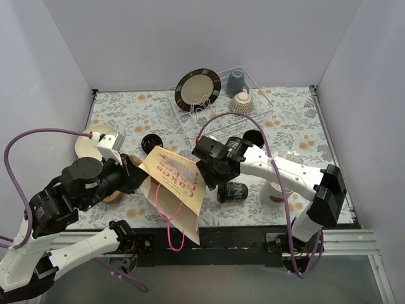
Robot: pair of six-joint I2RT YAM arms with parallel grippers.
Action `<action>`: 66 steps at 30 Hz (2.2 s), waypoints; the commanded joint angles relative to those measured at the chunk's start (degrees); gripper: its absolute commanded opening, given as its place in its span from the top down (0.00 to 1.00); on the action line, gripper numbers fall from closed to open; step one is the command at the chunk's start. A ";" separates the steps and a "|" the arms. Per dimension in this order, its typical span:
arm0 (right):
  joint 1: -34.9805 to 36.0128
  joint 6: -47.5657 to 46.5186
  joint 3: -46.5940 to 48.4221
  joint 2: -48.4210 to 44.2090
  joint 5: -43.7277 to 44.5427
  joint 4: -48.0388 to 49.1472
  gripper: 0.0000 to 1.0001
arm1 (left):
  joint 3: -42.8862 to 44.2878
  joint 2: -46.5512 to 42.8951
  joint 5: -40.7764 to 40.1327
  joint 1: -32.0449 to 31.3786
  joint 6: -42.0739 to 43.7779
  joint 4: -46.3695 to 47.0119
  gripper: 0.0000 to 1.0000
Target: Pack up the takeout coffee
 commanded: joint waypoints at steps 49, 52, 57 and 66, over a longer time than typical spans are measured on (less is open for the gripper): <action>-0.10 6.78 -8.95 -5.42 1.78 -0.52 0.30 | -1.99 -1.86 2.45 0.18 2.33 1.50 1.00; 0.25 2.13 -14.07 -14.55 -2.16 5.27 0.25 | -1.90 -1.33 2.98 0.18 2.95 1.50 1.00; 0.34 -7.36 -24.45 -27.15 -11.58 13.91 0.02 | -0.93 -0.63 2.63 0.18 4.00 1.59 1.00; 3.24 -15.55 -16.55 -11.53 -7.97 -5.35 0.01 | 0.47 1.48 3.59 0.27 4.97 -0.08 1.00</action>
